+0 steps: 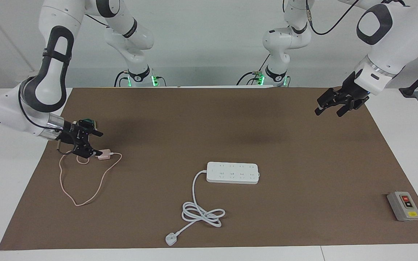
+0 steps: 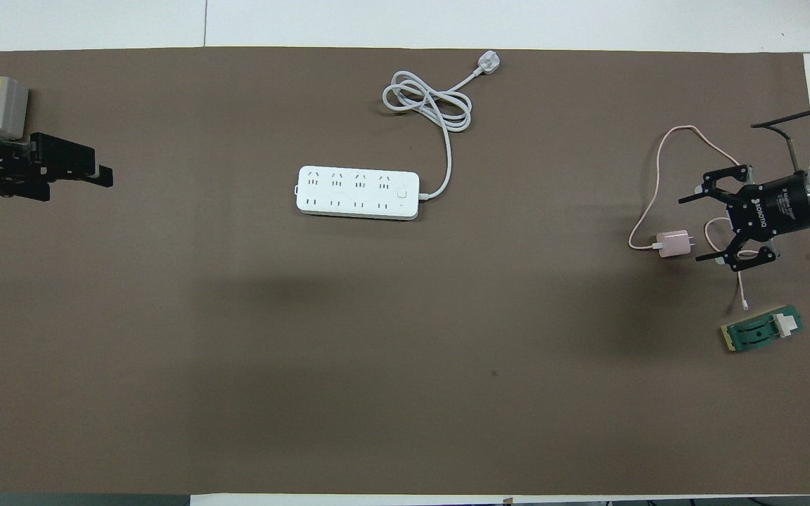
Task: Plug charger into power strip
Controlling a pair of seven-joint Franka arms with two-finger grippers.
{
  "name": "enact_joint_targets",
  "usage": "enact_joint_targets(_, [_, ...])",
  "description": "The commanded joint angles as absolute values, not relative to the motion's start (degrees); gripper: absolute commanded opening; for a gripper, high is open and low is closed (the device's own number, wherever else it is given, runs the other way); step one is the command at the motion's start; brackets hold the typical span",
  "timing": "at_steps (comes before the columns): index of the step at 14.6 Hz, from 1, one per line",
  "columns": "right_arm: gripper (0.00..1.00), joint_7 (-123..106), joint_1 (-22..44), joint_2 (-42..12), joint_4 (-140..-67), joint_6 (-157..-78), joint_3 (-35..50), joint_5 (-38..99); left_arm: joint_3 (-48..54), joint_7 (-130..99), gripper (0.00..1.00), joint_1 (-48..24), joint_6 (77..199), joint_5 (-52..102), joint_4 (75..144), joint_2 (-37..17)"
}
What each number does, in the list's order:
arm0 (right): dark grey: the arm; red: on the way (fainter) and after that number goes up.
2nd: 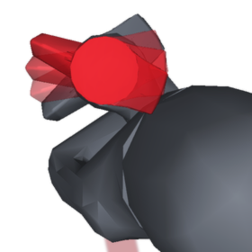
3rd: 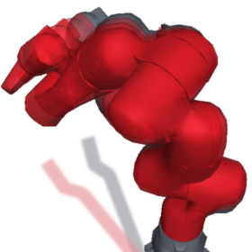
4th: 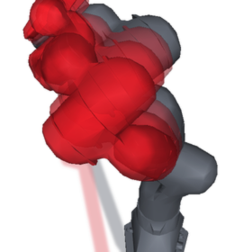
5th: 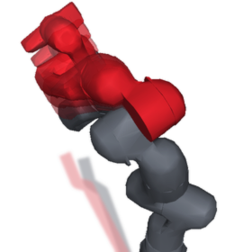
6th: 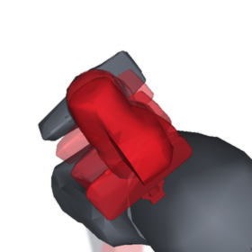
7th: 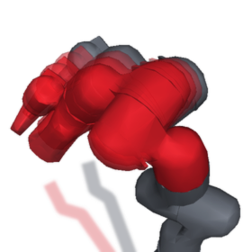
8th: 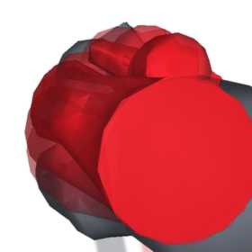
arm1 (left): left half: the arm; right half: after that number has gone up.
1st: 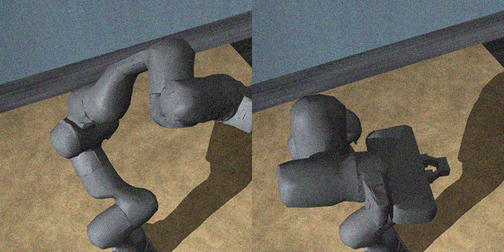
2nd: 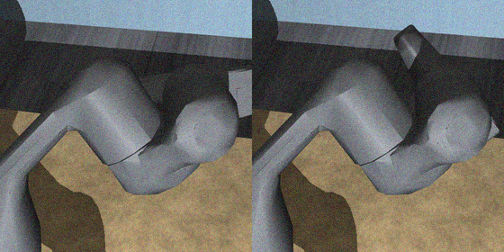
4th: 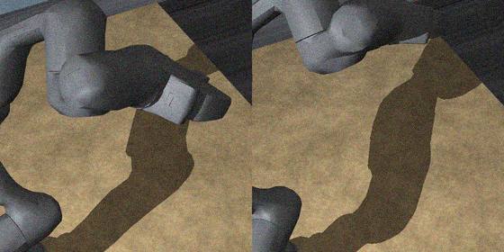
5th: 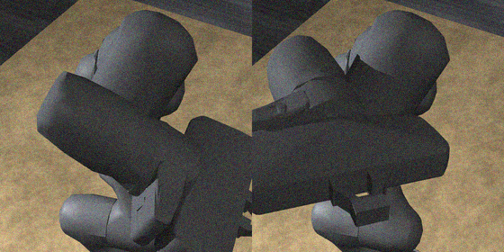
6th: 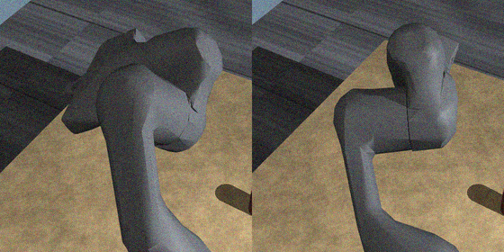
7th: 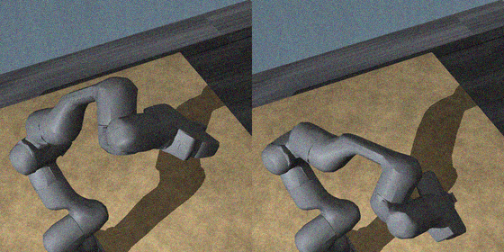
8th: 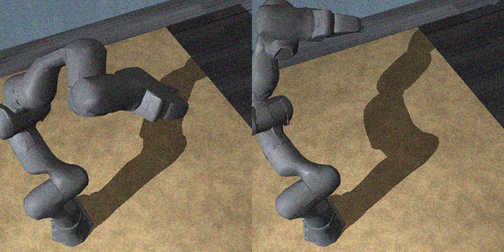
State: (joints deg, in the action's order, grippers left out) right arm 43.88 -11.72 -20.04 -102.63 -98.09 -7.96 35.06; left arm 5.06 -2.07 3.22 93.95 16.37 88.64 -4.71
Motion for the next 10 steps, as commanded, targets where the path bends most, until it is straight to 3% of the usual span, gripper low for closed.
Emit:
enact_joint_targets(1, [1.00, 39.1, -13.9, -22.6, -101.7, -96.1, -7.6, 37.0, 4.3, 2.5, 1.00, 3.1, 94.4, 24.0, 88.0, -5.4])
enact_joint_targets(7, [1.00, 34.5, -16.1, -26.6, -101.7, -95.9, -7.6, 38.6, 4.3, 3.6, 1.00, 6.3, 92.7, 48.7, 91.9, -6.1])
enact_joint_targets(10, [1.00, 34.5, -16.9, -27.5, -101.7, -95.9, -7.6, 39.6, 4.3, 11.6, 1.00, 8.0, 91.3, 60.1, 93.4, -10.5])
